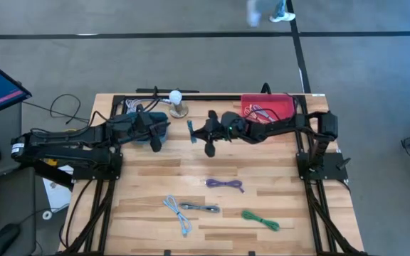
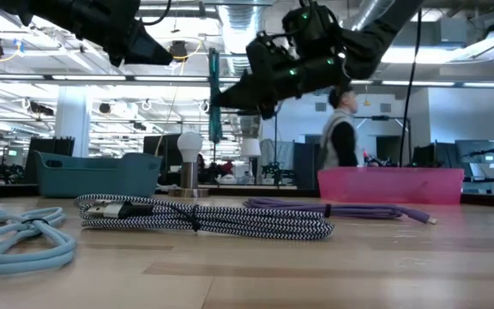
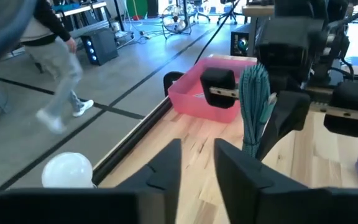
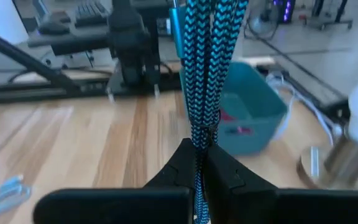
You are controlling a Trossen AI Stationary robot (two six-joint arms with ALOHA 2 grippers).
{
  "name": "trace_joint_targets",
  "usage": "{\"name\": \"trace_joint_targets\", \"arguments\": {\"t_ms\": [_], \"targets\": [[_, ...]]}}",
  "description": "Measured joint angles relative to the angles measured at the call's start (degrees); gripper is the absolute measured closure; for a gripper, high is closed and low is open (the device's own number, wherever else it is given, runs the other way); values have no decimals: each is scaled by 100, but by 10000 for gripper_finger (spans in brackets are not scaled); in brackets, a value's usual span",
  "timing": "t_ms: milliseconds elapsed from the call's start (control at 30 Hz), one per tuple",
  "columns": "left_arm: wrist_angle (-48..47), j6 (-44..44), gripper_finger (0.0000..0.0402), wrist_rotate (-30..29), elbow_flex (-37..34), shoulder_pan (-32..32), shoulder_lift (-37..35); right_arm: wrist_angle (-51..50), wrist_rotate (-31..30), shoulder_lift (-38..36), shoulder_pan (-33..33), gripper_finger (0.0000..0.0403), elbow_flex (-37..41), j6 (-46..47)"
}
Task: Pick & Place USB Port
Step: Put the striped blue and black charger cable into the blue bin
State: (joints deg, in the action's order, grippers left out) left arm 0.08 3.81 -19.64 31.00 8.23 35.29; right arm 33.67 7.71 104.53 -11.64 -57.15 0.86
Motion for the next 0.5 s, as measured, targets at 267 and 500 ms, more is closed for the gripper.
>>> {"name": "trace_joint_targets", "arguments": {"t_ms": [267, 500], "targets": [[137, -28, 229, 33, 0, -2, 121, -26, 46, 267, -2, 403, -706, 0], [679, -31, 202, 825, -2, -11, 581, -329, -8, 459, -72, 403, -1158, -103]]}}
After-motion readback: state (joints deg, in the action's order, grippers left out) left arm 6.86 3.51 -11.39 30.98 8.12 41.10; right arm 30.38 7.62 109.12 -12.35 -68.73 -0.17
